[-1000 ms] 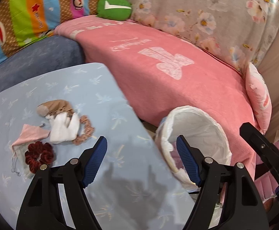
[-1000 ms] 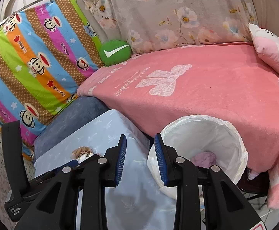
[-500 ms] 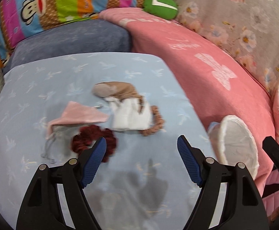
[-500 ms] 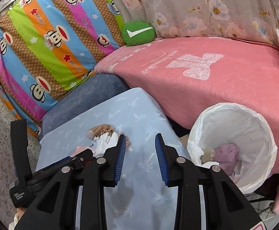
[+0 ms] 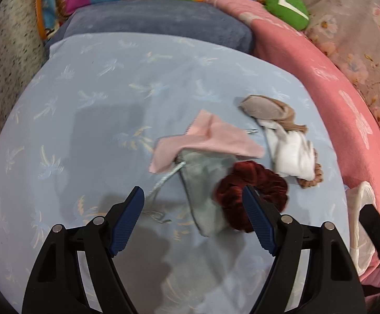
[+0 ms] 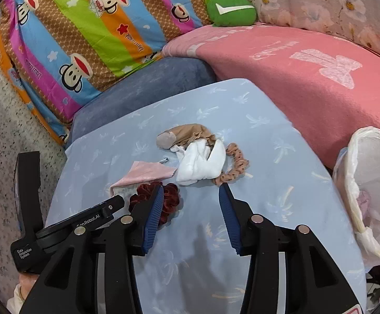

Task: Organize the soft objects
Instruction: 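Grasp the grey drawstring pouch with the left gripper while the right grasps the red scrunchie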

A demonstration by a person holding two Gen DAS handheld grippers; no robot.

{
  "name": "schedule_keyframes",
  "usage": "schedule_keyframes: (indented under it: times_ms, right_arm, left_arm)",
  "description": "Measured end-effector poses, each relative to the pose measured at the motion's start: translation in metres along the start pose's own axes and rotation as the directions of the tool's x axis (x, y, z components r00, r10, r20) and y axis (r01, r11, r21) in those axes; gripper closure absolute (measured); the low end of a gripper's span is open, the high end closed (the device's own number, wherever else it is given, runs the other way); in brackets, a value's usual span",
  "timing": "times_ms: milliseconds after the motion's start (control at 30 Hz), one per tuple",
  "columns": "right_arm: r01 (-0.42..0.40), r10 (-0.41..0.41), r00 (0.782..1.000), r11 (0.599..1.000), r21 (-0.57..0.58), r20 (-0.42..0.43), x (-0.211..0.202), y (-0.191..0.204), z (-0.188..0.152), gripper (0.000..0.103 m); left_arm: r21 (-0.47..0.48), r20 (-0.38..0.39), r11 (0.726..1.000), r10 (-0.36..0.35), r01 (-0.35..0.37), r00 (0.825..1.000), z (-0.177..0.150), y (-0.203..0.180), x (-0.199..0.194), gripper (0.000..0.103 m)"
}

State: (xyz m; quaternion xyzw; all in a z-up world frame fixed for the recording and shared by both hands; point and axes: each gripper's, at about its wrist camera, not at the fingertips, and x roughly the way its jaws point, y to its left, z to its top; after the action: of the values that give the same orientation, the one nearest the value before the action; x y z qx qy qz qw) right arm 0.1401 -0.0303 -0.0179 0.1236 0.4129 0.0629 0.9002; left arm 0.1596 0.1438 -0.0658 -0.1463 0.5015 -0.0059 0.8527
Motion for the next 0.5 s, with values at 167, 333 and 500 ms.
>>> schedule_keyframes:
  times_ms: [167, 333, 500]
  right_arm:
    - [-0.007, 0.005, 0.999, 0.999, -0.041, -0.054, 0.035, 0.021, -0.002, 0.059]
    - [-0.002, -0.004, 0.995, 0.998, -0.064, -0.098, 0.063, 0.032, -0.005, 0.059]
    - [-0.013, 0.004, 0.99, 0.998, -0.061, -0.14, 0.084, 0.034, -0.011, 0.059]
  left_arm:
    - [-0.041, -0.022, 0.999, -0.002, 0.001, 1.0, 0.006, 0.014, 0.013, 0.029]
    - [-0.054, -0.034, 0.998, -0.013, 0.011, 0.999, 0.008, 0.02, 0.021, 0.029]
    - [-0.051, -0.034, 0.998, -0.024, 0.022, 0.999, 0.007, 0.021, 0.023, 0.03]
